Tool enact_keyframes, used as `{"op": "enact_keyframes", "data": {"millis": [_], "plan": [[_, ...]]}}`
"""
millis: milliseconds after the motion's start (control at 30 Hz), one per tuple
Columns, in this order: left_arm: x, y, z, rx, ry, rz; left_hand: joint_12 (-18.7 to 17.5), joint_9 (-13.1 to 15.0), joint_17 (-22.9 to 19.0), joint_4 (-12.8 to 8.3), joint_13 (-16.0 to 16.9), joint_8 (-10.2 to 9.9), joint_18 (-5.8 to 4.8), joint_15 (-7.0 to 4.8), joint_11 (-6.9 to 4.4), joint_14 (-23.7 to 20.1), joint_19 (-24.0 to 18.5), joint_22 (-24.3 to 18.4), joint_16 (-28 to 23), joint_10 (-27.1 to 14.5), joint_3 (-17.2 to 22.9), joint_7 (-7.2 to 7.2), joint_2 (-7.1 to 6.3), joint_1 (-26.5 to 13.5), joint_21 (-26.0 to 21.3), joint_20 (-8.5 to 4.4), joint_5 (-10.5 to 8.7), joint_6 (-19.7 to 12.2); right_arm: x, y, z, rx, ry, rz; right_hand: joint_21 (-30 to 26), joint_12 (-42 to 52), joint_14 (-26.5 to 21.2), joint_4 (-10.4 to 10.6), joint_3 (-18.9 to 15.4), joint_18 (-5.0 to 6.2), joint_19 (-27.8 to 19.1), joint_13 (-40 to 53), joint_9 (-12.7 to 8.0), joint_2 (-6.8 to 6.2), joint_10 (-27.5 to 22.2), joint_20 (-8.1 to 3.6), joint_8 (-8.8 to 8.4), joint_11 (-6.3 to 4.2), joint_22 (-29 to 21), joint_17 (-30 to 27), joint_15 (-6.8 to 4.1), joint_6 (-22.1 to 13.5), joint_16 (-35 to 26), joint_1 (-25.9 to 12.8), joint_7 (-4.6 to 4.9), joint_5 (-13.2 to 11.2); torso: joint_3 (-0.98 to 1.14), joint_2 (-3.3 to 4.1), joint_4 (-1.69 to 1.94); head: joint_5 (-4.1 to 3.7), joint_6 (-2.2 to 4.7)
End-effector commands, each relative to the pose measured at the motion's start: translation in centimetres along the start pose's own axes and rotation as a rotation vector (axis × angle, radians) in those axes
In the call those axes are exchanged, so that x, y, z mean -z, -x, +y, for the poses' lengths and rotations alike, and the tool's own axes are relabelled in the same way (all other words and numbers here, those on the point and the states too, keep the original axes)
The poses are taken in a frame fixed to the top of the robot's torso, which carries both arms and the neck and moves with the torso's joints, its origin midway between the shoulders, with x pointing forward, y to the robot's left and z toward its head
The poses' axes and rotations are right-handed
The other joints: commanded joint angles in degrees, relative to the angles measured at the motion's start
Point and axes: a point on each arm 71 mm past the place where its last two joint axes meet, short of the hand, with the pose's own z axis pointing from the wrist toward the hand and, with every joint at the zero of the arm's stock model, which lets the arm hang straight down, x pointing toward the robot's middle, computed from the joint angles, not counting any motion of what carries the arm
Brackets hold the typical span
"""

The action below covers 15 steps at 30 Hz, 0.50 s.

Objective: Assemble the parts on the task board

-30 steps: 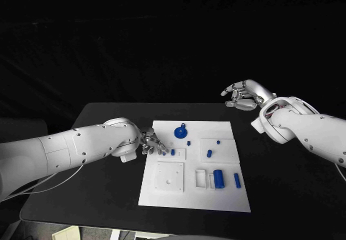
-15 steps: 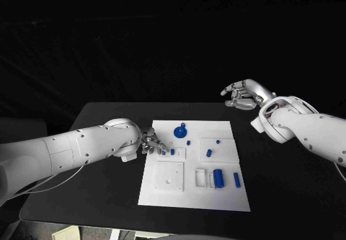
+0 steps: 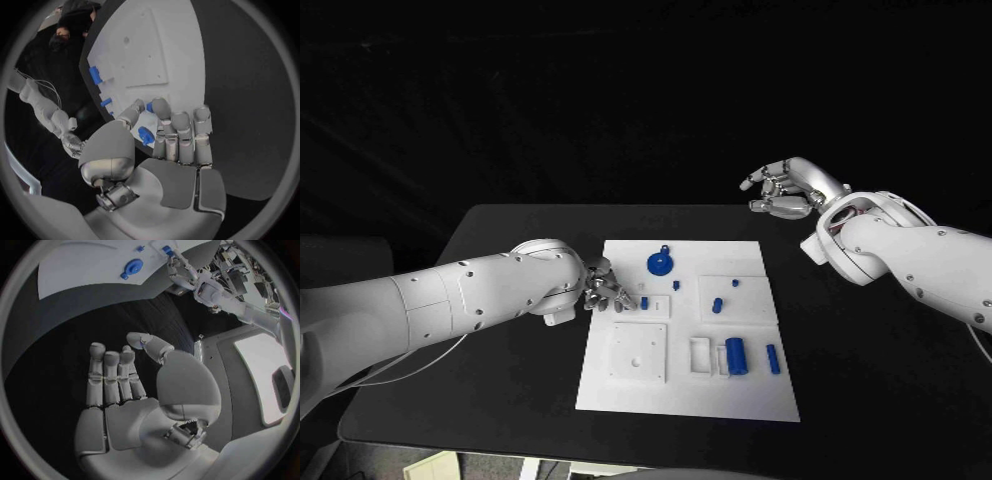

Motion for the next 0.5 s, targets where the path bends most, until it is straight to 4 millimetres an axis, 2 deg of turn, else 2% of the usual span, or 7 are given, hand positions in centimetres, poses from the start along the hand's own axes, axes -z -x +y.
{"op": "enact_keyframes", "data": {"millis": [33,300,500], "plan": [[-0.17,-0.46,-0.11,-0.011,-0.001,0.02,-0.1,-0.2,0.0,-0.5,0.1,-0.3,0.15,-0.15,0.07,-0.1,-0.2,0.7,0.0,0.0,-0.1,0.02,0.97,0.0,0.0,-7.72,-0.08,0.5,-0.02,-0.08,0.15,-0.001,0.008,0.006,0.0,0.0,-0.1,0.0,0.5,0.88,-0.2,0.0,-0.1,-0.48,-0.5,0.01,-0.21,0.06,1.0,-0.1,-0.32,0.0,-0.1,0.2,0.33,0.4,0.0,0.02,0.01,-0.02,-0.02],[-0.31,-0.61,-0.24,-0.005,-0.002,0.02,-0.1,-0.3,0.0,-0.4,0.1,-0.2,0.13,-0.18,0.03,0.0,-0.2,0.6,0.0,0.1,-0.5,-0.03,1.73,-0.3,-0.1,-7.72,-0.08,0.6,-0.03,-0.1,0.16,-0.001,0.008,0.007,0.0,0.0,-0.1,0.0,0.5,0.88,-0.2,0.0,-0.1,-0.47,-0.5,0.01,-0.2,0.06,1.0,-0.1,-0.32,0.0,-0.1,0.2,0.33,0.4,0.02,-0.01,0.03,0.04,0.01],[-0.35,-0.58,-0.3,-0.001,-0.003,0.011,-0.2,-0.4,0.0,-0.4,0.0,-0.4,0.14,-0.17,0.07,-0.1,-0.2,0.6,-0.1,0.0,-0.7,0.02,2.85,-0.3,-0.2,-7.73,-0.08,0.4,-0.04,-0.1,0.17,-0.001,0.008,0.007,0.0,0.0,-0.1,0.0,0.5,0.88,-0.2,0.0,-0.1,-0.46,-0.5,0.01,-0.2,0.06,1.0,-0.1,-0.32,0.0,-0.1,0.2,0.33,0.4,0.01,0.01,0.0,0.08,0.02]]}}
